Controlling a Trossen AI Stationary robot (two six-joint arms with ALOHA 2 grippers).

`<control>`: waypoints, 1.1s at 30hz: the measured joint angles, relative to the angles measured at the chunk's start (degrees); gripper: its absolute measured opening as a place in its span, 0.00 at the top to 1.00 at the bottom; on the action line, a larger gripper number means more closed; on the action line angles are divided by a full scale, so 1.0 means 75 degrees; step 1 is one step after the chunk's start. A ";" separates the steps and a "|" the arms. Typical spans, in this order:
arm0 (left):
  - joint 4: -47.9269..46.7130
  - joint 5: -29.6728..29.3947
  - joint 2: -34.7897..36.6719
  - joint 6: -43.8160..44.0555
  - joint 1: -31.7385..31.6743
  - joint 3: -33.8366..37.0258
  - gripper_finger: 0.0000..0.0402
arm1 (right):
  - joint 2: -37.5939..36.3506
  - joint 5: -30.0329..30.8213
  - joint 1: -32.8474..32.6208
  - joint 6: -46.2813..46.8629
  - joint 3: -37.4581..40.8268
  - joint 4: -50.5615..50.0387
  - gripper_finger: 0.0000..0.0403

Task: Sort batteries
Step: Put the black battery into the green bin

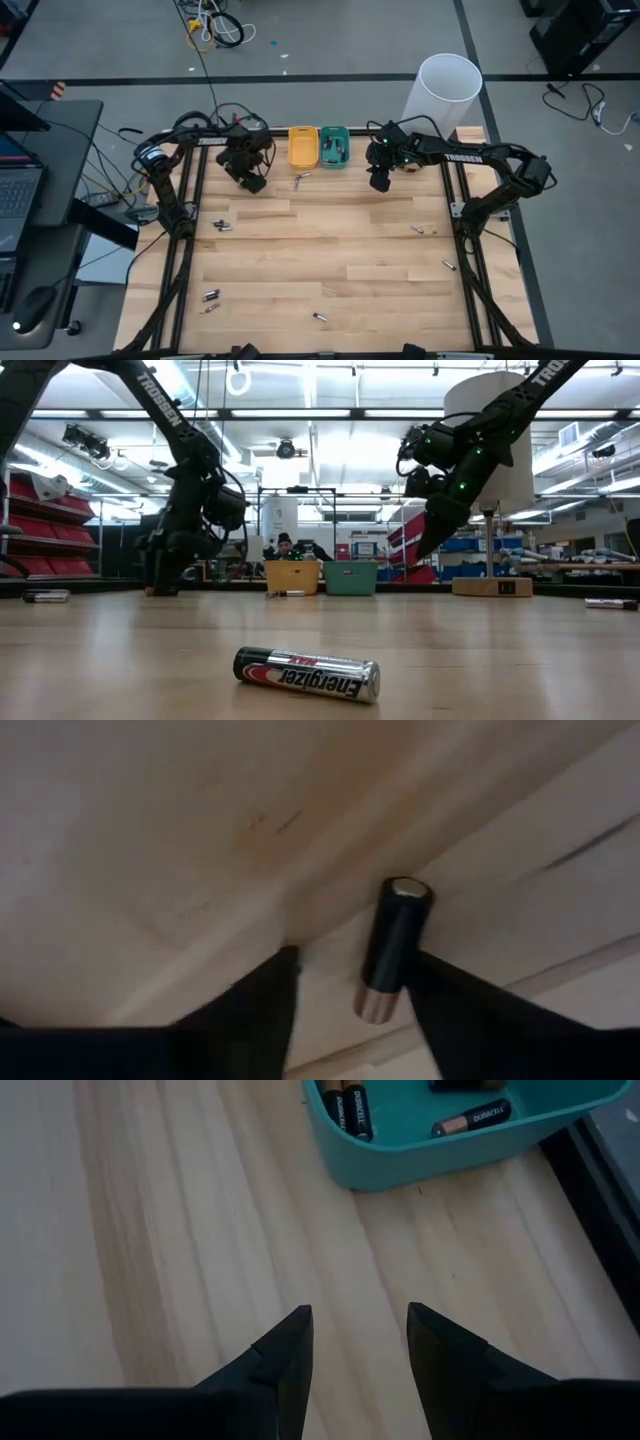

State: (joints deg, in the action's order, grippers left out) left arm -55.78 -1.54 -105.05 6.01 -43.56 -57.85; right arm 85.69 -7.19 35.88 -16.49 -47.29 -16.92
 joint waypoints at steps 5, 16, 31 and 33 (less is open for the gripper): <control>-0.0128 -0.0023 -0.0065 0.0075 0.0289 -0.0237 0.86 | 0.0000 0.0001 0.0000 0.0159 0.0000 0.0091 0.63; -0.0069 -0.0421 0.0856 0.0369 0.1231 -0.1470 0.87 | 0.0192 -0.0001 -0.0158 0.0461 0.0202 0.0247 0.63; 0.3491 0.0574 0.0043 -0.0181 0.1413 -0.3653 0.87 | 0.0175 -0.0001 -0.0405 0.0845 0.0216 0.0483 0.63; 0.3682 0.0742 -0.0328 -0.0190 0.1423 -0.3760 0.87 | 0.0175 -0.0001 -0.0406 0.0844 0.0214 0.0480 0.63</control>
State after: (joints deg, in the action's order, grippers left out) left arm -28.16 4.03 -107.51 4.59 -32.88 -86.04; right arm 87.00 -7.20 32.83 -10.16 -45.68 -13.32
